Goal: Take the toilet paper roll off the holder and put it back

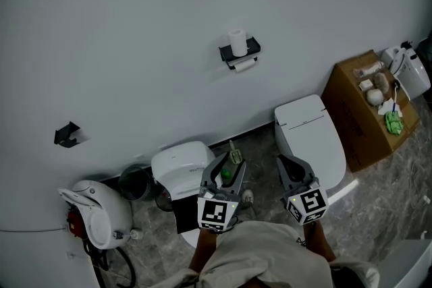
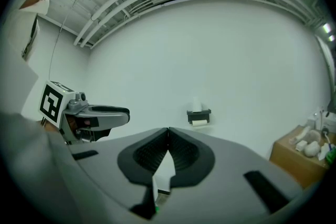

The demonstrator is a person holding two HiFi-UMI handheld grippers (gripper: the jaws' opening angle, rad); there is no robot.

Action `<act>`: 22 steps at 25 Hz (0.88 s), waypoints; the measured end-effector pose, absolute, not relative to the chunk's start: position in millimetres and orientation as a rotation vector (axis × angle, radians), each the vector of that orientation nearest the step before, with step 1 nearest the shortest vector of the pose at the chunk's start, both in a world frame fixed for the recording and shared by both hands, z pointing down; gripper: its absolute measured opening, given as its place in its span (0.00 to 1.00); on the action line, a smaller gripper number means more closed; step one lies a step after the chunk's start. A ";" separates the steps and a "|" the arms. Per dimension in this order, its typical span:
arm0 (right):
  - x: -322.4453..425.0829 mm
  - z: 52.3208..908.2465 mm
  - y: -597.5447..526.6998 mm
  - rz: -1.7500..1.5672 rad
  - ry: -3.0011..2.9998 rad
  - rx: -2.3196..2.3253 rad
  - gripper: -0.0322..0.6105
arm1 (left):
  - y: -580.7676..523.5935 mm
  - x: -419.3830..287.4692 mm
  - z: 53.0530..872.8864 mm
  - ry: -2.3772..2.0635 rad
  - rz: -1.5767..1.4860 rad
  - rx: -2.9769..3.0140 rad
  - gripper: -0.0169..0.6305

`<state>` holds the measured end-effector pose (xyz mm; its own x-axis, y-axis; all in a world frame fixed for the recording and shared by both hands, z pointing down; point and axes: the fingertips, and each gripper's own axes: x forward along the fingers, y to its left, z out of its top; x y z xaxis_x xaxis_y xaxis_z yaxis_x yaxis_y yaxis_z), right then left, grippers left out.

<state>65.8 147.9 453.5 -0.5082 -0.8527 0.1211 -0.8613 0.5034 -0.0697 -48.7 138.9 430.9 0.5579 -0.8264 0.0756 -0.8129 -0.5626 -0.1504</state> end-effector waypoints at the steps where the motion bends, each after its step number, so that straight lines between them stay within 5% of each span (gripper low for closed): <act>1: 65.7 453.9 141.8 0.187 -2.659 1.522 0.05 | 132.6 -49.3 431.1 1.416 -0.213 -2.685 0.30; 22: 53.9 456.4 35.6 0.220 -2.585 1.572 0.05 | 16.8 -64.3 434.3 1.372 -0.211 -2.736 0.30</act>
